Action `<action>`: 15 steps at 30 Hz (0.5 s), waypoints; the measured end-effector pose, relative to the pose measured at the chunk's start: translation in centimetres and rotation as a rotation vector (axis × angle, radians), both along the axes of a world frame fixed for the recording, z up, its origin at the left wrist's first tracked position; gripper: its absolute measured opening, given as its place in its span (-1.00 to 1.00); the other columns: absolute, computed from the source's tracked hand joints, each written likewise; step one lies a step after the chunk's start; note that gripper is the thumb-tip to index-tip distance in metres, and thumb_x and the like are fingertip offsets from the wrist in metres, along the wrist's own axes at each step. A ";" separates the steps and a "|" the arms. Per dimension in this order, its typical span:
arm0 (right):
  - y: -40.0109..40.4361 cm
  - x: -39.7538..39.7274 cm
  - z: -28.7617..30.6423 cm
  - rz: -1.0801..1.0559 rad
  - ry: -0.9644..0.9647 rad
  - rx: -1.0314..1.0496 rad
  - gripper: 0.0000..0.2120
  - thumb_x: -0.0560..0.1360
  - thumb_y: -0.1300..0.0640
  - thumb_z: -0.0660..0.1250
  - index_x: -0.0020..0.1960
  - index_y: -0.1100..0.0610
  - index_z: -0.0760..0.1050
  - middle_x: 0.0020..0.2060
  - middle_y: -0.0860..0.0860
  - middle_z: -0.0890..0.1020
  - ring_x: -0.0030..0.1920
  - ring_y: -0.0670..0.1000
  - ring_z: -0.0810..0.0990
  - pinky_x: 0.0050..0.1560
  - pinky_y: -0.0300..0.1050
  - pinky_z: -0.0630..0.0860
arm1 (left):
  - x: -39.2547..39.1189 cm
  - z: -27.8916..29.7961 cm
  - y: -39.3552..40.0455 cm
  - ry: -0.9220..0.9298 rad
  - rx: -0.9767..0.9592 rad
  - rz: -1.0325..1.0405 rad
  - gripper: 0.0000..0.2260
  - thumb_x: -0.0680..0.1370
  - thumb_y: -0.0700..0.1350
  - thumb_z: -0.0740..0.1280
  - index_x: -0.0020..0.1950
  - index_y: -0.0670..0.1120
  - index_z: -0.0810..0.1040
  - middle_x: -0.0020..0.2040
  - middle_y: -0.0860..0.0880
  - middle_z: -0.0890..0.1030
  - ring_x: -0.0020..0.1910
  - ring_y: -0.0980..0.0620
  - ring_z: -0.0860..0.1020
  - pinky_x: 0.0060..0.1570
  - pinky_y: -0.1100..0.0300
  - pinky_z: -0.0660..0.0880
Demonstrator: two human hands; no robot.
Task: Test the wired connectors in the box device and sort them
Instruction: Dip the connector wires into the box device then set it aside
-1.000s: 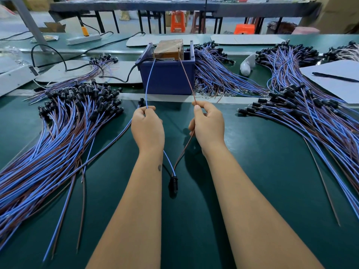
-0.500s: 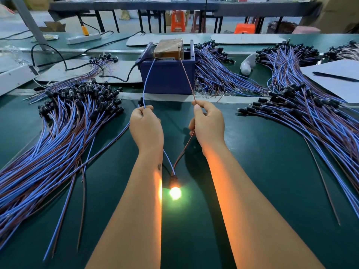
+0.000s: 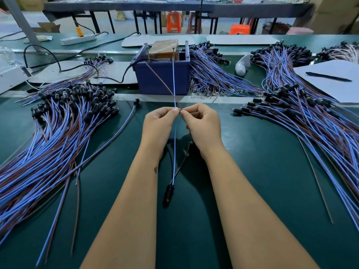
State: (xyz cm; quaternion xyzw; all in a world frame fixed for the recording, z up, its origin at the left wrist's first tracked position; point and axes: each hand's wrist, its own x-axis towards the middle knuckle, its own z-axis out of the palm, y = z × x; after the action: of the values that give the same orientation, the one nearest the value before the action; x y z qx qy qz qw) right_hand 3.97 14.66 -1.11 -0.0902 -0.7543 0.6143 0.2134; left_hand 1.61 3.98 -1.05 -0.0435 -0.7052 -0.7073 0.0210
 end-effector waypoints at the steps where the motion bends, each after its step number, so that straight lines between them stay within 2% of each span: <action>1: 0.1 0.0 0.0 0.017 0.001 0.007 -0.88 0.48 0.19 0.43 -0.23 0.07 0.59 -0.40 -0.06 0.57 -0.35 -0.09 0.49 -0.22 -0.08 0.52 | -0.1 0.0 -0.1 -0.013 0.009 -0.008 -0.90 0.56 -0.10 0.37 -0.12 -0.02 0.66 -0.46 0.22 0.52 -0.47 0.30 0.45 -0.41 0.47 0.36; 4: 0.0 0.2 0.0 0.100 -0.010 0.036 -0.92 0.46 0.21 0.46 -0.21 0.12 0.64 -0.39 -0.05 0.62 -0.37 -0.15 0.49 -0.26 -0.25 0.44 | -0.2 -0.2 -0.1 -0.043 0.047 -0.007 -0.91 0.57 -0.11 0.36 -0.11 -0.04 0.63 -0.44 0.14 0.45 -0.54 0.24 0.33 -0.48 0.43 0.28; 6: -0.1 0.2 0.0 0.113 -0.047 0.110 -0.92 0.47 0.16 0.45 -0.20 0.12 0.66 -0.34 -0.03 0.66 -0.32 -0.12 0.54 -0.23 -0.21 0.46 | -0.3 -0.2 -0.1 -0.051 0.056 0.002 -0.89 0.57 -0.13 0.36 -0.15 -0.04 0.62 -0.46 0.12 0.44 -0.53 0.22 0.33 -0.50 0.42 0.29; 9: 0.0 0.2 0.1 0.088 -0.119 0.313 -0.84 0.49 0.04 0.40 -0.22 0.06 0.67 -0.37 -0.07 0.64 -0.29 -0.04 0.56 -0.23 -0.13 0.44 | -0.2 -0.3 -0.1 -0.019 0.043 0.020 -0.90 0.58 -0.13 0.35 -0.14 -0.02 0.59 -0.45 0.14 0.53 -0.45 0.20 0.45 -0.40 0.38 0.38; 12: 0.3 0.6 0.7 0.192 -0.166 0.178 -0.88 0.50 0.09 0.40 -0.16 0.09 0.67 -0.55 -0.15 0.51 -0.49 -0.17 0.41 -0.37 -0.23 0.35 | -0.1 -0.2 -0.2 0.038 0.038 0.016 -0.90 0.59 -0.11 0.34 -0.12 0.01 0.54 -0.40 0.14 0.58 -0.35 0.21 0.54 -0.32 0.38 0.43; 15: 0.7 0.9 1.0 0.273 -0.286 0.060 -0.91 0.50 0.16 0.37 -0.19 0.07 0.58 -0.62 -0.05 0.47 -0.63 -0.08 0.31 -0.56 -0.30 0.25 | 0.2 0.2 -0.1 0.079 0.141 -0.021 -0.90 0.59 -0.16 0.35 -0.11 0.00 0.54 -0.34 0.10 0.63 -0.29 0.16 0.59 -0.27 0.34 0.49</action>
State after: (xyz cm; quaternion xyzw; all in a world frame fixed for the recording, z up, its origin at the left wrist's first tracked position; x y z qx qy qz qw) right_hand 4.90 15.33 -0.08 -0.0668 -0.8002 0.5956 0.0214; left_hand 1.79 3.83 -0.87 -0.0772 -0.6518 -0.7531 0.0443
